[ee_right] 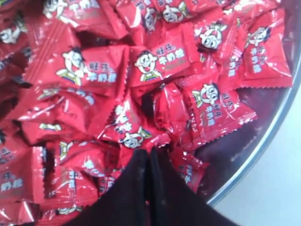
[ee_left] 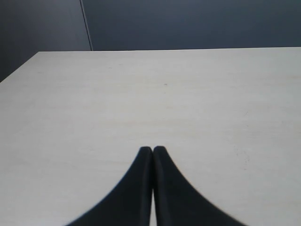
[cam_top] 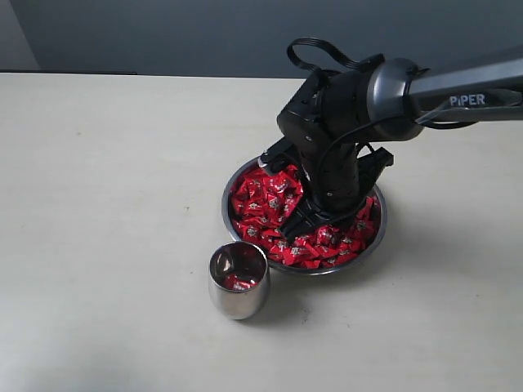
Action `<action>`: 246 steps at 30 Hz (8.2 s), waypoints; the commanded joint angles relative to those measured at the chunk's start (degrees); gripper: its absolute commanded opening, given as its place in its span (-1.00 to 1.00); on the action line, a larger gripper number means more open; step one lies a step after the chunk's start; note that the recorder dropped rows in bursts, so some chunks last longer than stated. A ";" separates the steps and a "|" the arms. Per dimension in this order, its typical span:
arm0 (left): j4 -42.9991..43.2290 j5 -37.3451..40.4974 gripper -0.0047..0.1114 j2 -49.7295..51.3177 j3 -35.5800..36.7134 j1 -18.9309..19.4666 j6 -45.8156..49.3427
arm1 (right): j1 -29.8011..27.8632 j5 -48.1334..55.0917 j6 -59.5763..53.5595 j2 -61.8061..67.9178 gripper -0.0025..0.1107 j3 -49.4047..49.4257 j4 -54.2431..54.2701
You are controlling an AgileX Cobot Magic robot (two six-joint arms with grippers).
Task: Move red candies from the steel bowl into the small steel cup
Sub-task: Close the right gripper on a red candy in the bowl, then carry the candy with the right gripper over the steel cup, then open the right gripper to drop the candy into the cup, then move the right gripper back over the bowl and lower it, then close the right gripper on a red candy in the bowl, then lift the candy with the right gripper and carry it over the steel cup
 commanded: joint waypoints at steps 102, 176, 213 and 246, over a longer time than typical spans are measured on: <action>-0.35 -0.58 -0.91 -0.27 0.26 -0.27 -0.08 | 3.71 -12.25 5.76 -12.09 -0.34 -0.05 -13.84; -0.35 -0.58 -0.91 -0.27 0.26 -0.27 -0.08 | -11.09 -7.99 -16.08 9.31 -0.26 -19.12 17.16; -0.35 -0.58 -0.91 -0.27 0.26 -0.27 -0.08 | -11.09 -4.46 -15.66 12.81 -0.27 -19.42 17.35; -0.35 -0.58 -0.91 -0.27 0.26 -0.27 -0.08 | -11.09 -2.08 -15.66 4.92 -0.97 -21.25 17.21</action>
